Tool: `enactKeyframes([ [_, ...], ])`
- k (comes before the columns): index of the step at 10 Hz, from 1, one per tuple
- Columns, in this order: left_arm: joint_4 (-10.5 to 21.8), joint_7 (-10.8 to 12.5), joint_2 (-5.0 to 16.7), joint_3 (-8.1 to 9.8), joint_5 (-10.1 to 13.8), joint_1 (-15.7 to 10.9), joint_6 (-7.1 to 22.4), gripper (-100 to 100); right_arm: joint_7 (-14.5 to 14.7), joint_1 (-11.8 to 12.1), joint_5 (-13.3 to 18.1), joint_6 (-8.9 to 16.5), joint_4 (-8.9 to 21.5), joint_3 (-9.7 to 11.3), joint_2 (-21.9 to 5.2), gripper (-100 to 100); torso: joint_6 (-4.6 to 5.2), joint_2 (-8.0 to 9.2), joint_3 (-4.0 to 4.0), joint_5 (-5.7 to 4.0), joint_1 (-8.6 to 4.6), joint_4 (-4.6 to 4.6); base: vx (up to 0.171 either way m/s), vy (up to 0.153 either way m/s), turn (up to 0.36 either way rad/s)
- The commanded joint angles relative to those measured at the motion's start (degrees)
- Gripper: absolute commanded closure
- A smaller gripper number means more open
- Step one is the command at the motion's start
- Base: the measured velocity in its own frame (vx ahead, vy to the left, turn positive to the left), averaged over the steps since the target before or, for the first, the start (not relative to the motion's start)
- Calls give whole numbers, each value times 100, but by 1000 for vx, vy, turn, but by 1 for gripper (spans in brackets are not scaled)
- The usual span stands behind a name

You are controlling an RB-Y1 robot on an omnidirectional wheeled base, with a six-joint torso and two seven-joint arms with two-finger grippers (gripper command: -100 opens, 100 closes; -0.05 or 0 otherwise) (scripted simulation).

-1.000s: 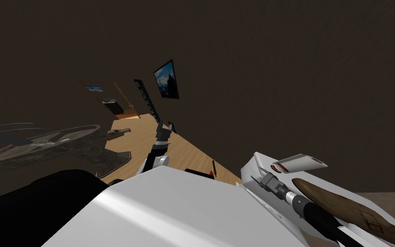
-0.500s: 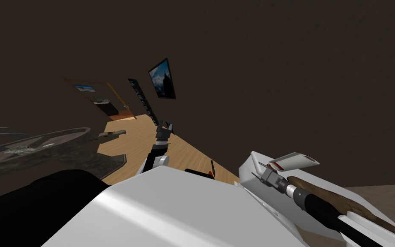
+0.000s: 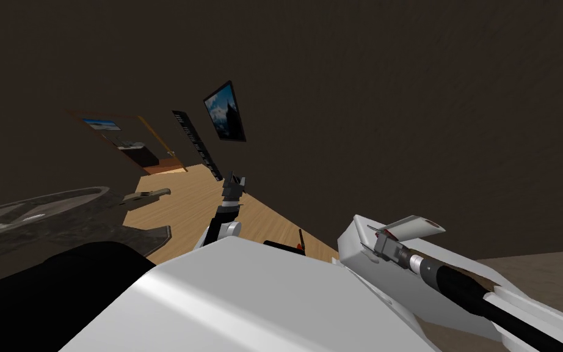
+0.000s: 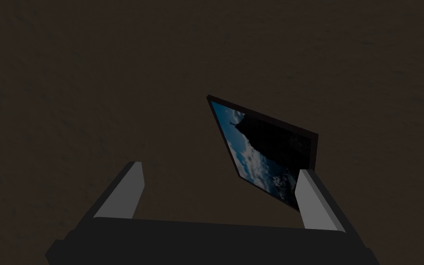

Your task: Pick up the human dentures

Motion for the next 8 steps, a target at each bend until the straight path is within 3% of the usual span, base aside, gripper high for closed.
enactKeyframes([
  [1, 0, 0, 0, 0, 0, 0, 0, 0, 138, 42, 51, 90, -48, -38, -176, -100, 0, 0, 0, 0, 0, 0, 45, -20, -36],
  [8, 0, 0, 0, -1, 0, -1, 0, 0, 890, 302, 255, 512, 294, -23, -836, -100, -1, 22, 13, 1, 9, 5, 14, 0, 3],
])
